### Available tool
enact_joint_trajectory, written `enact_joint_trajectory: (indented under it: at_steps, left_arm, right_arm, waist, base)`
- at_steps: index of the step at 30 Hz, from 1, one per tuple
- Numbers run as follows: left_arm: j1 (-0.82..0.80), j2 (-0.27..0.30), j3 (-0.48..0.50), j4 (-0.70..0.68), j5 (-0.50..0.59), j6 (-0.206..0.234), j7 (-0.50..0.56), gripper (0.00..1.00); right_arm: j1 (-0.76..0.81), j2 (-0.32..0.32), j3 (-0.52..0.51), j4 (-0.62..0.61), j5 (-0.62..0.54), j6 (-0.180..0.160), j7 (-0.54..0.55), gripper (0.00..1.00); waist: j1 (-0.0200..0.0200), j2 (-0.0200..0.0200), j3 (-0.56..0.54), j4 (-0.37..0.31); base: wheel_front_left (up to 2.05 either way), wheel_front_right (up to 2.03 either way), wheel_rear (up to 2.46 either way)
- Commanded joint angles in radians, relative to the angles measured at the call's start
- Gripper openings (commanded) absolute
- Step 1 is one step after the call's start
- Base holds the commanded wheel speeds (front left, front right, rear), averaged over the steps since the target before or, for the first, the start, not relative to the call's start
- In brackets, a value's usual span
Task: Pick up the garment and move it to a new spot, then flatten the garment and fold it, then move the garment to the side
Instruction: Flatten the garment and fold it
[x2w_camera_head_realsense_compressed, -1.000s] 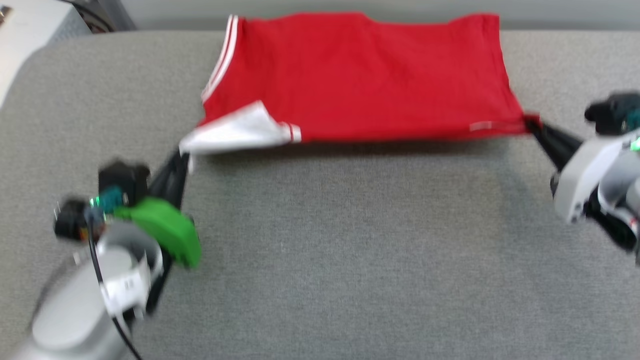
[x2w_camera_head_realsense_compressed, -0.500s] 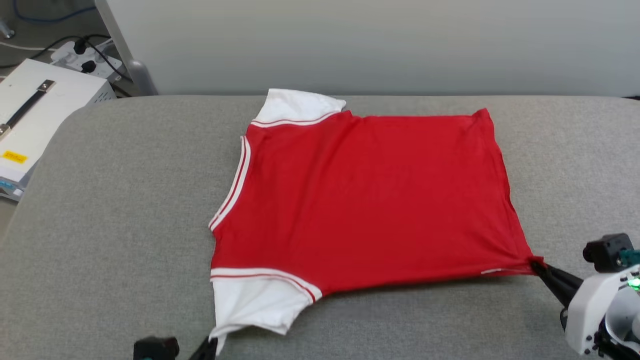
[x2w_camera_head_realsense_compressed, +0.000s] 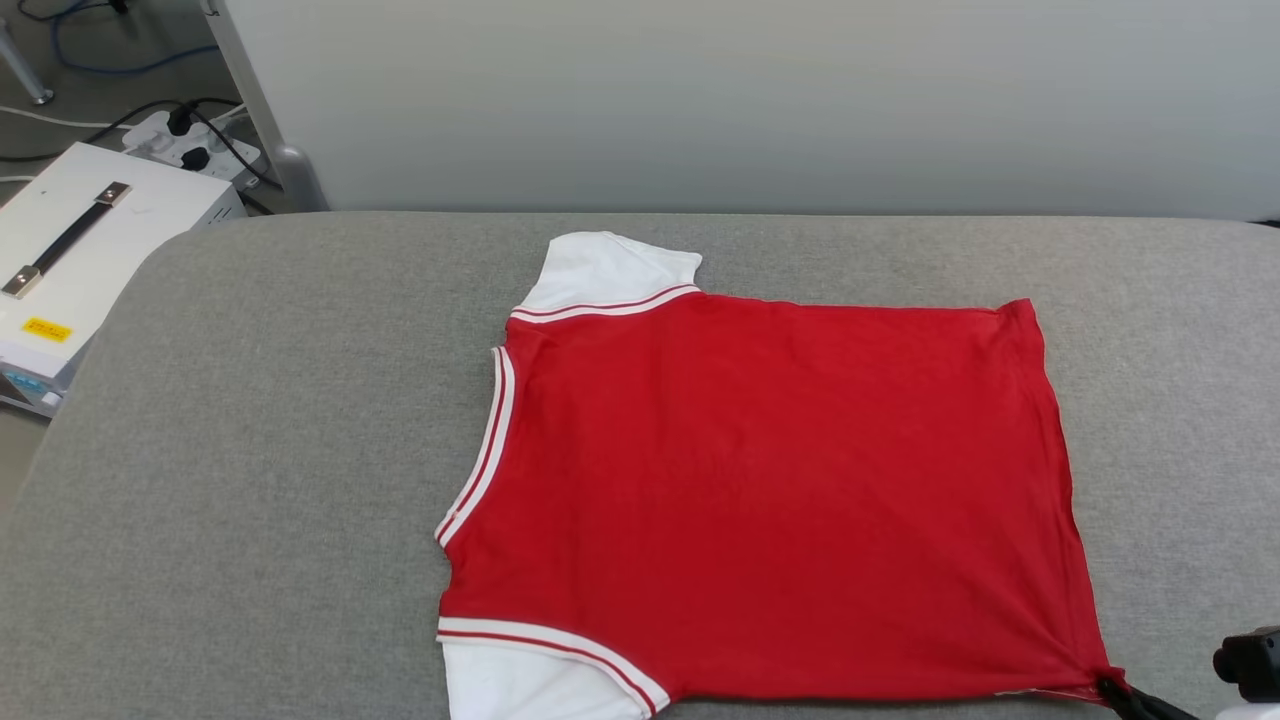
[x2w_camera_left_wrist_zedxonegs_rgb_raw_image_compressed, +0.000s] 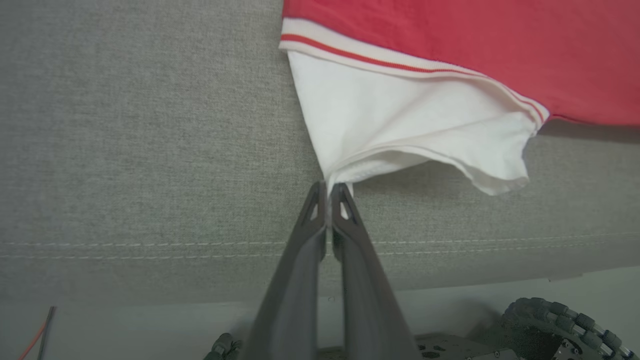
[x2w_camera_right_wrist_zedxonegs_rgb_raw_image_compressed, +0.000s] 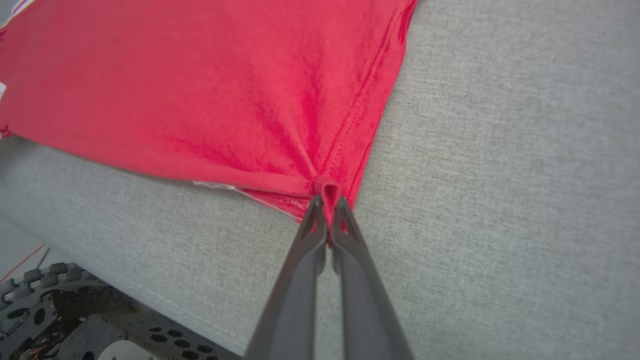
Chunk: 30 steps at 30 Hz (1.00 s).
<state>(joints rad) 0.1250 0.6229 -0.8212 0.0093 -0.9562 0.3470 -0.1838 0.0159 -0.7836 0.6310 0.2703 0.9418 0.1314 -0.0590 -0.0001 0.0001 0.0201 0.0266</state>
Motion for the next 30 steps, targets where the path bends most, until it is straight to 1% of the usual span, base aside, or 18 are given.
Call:
enact_joint_trajectory:
  at_steps: [1,5,9,10,11,12,16,20,26,30]
  left_arm:
    - [0.0,-0.004,-0.001,0.006,0.009,-0.007,0.0,0.0]
    - [-0.062,0.005,0.0,0.019,0.045,-0.021,-0.001,0.0]
    - [-0.168,0.026,0.001,0.025,0.091,-0.048,0.025,0.0]
    - [-0.204,0.032,0.001,0.027,0.104,-0.06,0.035,0.0]
    - [-0.305,0.04,0.002,0.03,0.137,-0.087,0.07,0.0]
    - [-0.345,0.04,0.004,0.033,0.148,-0.096,0.082,0.0]
    - [-0.476,0.035,0.007,0.061,0.179,-0.134,0.125,0.0]
    - [-0.582,0.018,0.016,0.117,0.187,-0.178,0.144,0.0]
    - [-0.71,-0.022,0.014,0.232,0.208,-0.233,0.15,0.0]
    - [-0.77,-0.044,0.014,0.313,0.212,-0.268,0.144,0.0]
  right_arm:
    - [0.026,0.013,-0.028,-0.016,-0.02,-0.001,0.018,0.0]
    - [0.058,0.053,-0.129,-0.071,-0.07,-0.001,0.07,0.0]
    - [0.056,0.095,-0.24,-0.123,-0.105,-0.001,0.122,0.0]
    - [0.051,0.104,-0.262,-0.139,-0.116,-0.001,0.143,0.0]
    - [0.026,0.126,-0.311,-0.179,-0.137,-0.001,0.192,0.0]
    - [0.011,0.133,-0.325,-0.192,-0.144,-0.001,0.212,0.0]
    - [-0.054,0.16,-0.362,-0.223,-0.168,-0.001,0.268,0.0]
    - [-0.128,0.176,-0.385,-0.228,-0.182,-0.001,0.301,0.0]
    - [-0.239,0.194,-0.39,-0.184,-0.188,-0.001,0.33,0.0]
    - [-0.31,0.197,-0.375,-0.138,-0.195,-0.001,0.327,0.0]
  waist:
    - [0.0001,-0.0001,0.011,0.0]
    - [0.0001,-0.0001,0.037,0.0]
    - [0.0001,-0.0001,0.066,-0.006]
    - [0.0001,-0.0001,0.079,-0.009]
    - [0.0001,-0.0001,0.119,-0.02]
    - [0.0001,-0.0001,0.134,-0.025]
    - [0.0001,-0.0001,0.193,-0.046]
    - [0.0001,-0.0001,0.247,-0.06]
    - [0.0001,-0.0001,0.314,-0.068]
    - [0.0001,-0.0001,0.35,-0.068]
  base:
    - [0.0,0.0,0.0]
    - [0.0,0.0,0.0]
    - [0.0,0.0,0.0]
    - [0.0,0.0,0.0]
    - [0.0,0.0,0.0]
    - [0.0,0.0,0.0]
    - [0.0,0.0,0.0]
    - [0.0,0.0,0.0]
    - [0.0,0.0,0.0]
    - [0.0,0.0,0.0]
